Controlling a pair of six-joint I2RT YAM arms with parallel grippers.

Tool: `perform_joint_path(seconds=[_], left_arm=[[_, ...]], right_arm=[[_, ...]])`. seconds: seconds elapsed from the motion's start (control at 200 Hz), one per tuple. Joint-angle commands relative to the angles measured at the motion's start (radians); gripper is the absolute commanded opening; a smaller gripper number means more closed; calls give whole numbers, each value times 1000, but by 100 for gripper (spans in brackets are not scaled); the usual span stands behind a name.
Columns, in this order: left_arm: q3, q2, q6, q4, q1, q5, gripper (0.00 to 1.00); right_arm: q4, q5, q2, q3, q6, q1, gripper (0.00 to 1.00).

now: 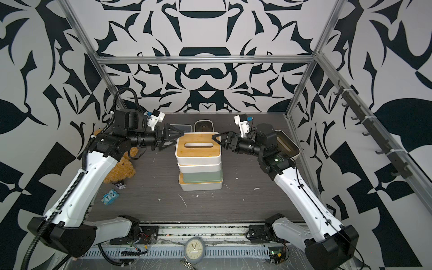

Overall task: Stack the tissue boxes
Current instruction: Adjust the tissue box on the tissue box.

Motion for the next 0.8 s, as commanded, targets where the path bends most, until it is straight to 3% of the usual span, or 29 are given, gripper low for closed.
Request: perform_joint_path(seconds=[0.0,0.43,0.795], left_arm=[[21,-9,2,-1,-5,27,99],[10,-17,-1,7,-5,18,99],[65,-37,65,-60,-5,-125,99]], right_arm=[[37,-1,2,42,-18,11,91],[0,64,-13,36,-42,12,91],[-132,247,-52,90,-137,12,91]])
